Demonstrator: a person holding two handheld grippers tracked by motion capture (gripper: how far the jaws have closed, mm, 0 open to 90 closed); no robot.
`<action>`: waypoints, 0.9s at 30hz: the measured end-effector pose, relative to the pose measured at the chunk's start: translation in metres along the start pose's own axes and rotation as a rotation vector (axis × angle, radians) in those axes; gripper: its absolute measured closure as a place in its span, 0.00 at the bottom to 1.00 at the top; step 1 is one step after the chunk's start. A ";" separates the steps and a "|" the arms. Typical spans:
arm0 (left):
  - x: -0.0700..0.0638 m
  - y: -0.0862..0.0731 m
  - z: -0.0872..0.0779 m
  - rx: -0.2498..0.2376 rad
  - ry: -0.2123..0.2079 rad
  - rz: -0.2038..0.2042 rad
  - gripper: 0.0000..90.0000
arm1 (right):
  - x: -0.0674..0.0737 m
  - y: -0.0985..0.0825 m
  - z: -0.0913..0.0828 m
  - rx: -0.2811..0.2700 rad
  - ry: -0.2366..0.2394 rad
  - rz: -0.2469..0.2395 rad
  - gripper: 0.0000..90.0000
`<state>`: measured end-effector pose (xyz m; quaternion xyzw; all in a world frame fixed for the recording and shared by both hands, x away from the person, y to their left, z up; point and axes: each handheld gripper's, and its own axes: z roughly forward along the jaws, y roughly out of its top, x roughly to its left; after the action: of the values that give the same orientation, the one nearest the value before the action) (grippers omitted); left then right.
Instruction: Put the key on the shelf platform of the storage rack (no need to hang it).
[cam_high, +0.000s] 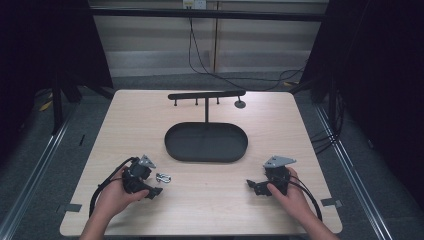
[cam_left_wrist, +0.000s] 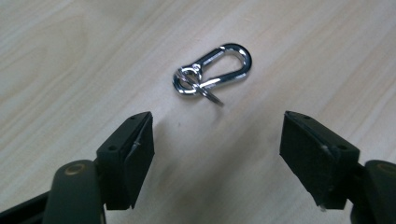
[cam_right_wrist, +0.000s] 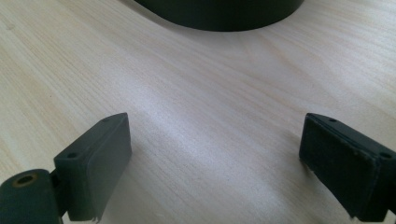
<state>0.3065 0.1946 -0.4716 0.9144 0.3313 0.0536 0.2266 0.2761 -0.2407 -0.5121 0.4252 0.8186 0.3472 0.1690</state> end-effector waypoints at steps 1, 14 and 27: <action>0.001 0.002 0.000 0.005 -0.003 0.004 0.30 | 0.000 0.000 0.000 0.001 0.000 0.000 0.10; 0.002 0.038 0.009 0.121 -0.010 0.044 0.38 | 0.000 0.000 0.000 0.000 0.000 -0.001 0.10; 0.001 0.051 0.022 0.208 -0.030 0.120 0.48 | 0.000 0.000 0.000 0.001 0.000 0.000 0.10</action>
<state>0.3426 0.1523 -0.4685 0.9518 0.2763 0.0186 0.1319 0.2760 -0.2407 -0.5121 0.4253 0.8187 0.3470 0.1687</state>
